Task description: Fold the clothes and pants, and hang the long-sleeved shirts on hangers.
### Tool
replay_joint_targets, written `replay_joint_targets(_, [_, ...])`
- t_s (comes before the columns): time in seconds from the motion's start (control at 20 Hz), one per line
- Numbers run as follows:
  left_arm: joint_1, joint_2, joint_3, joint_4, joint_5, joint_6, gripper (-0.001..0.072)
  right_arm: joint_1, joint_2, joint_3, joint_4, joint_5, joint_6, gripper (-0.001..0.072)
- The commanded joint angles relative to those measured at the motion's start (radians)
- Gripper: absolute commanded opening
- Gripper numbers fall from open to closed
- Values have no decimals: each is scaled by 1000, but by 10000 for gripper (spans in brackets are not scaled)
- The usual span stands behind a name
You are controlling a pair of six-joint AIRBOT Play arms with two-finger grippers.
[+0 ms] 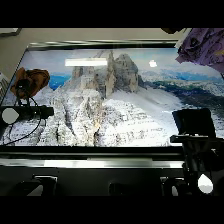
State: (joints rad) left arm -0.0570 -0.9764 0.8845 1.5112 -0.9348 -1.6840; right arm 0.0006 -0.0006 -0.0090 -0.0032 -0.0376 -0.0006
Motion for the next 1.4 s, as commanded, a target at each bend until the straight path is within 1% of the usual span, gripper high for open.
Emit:
replay_joint_targets(0.0, [0,-1,0,0,1,0,19,0,-1,0,0,3,0,27])
replay_joint_targets(0.1, [0,-1,0,0,3,0,20,0,-1,0,0,22,0,27])
replay_joint_targets(0.15, [0,-1,0,0,13,0,19,0,0,0,1,19,23,27])
replay_joint_targets(0.35, [0,-1,0,-3,19,0,20,0,-1,4,1,51,216,29])
replay_joint_targets(0.5, [0,-1,0,-2,24,0,20,0,-1,4,1,49,386,28])
replay_joint_targets(0.55, [0,-1,0,-3,31,0,20,0,-1,3,1,41,448,28])
replay_joint_targets(0.6, [-1,-1,0,-3,31,0,39,0,-1,3,2,4,495,28])
replay_joint_targets(0.65, [0,-1,0,-2,27,0,166,0,-1,5,4,-71,531,29])
replay_joint_targets(0.7, [1,-1,0,0,26,0,408,0,-1,22,10,-154,536,29])
replay_joint_targets(0.75, [0,-1,0,0,29,0,654,0,-6,59,11,-201,492,29])
replay_joint_targets(0.8, [0,-1,0,0,39,0,676,0,-31,121,23,-209,392,29])
replay_joint_targets(0.9, [0,-1,1,0,63,0,675,0,-161,297,112,-171,163,29])
replay_joint_targets(1.0, [0,0,2,0,105,0,674,0,-379,512,279,-29,-76,29])
replay_joint_targets(1.05, [0,0,2,0,120,0,674,0,-498,614,361,32,-146,29])
replay_joint_targets(1.1, [0,0,2,0,129,0,674,9,-615,710,397,47,-161,30])
replay_joint_targets(1.15, [0,0,2,0,134,0,674,46,-734,807,395,2,-172,49])
replay_joint_targets(1.2, [0,-1,2,0,137,0,674,93,-820,869,403,-63,-233,59])
replay_joint_targets(1.25, [0,-1,2,0,142,0,674,157,-897,921,469,-169,-365,73])
replay_joint_targets(1.3, [0,-1,2,0,144,0,674,229,-959,961,603,-312,-597,70])
replay_joint_targets(1.35, [0,-1,2,0,144,0,673,293,-1015,1001,762,-481,-895,67])
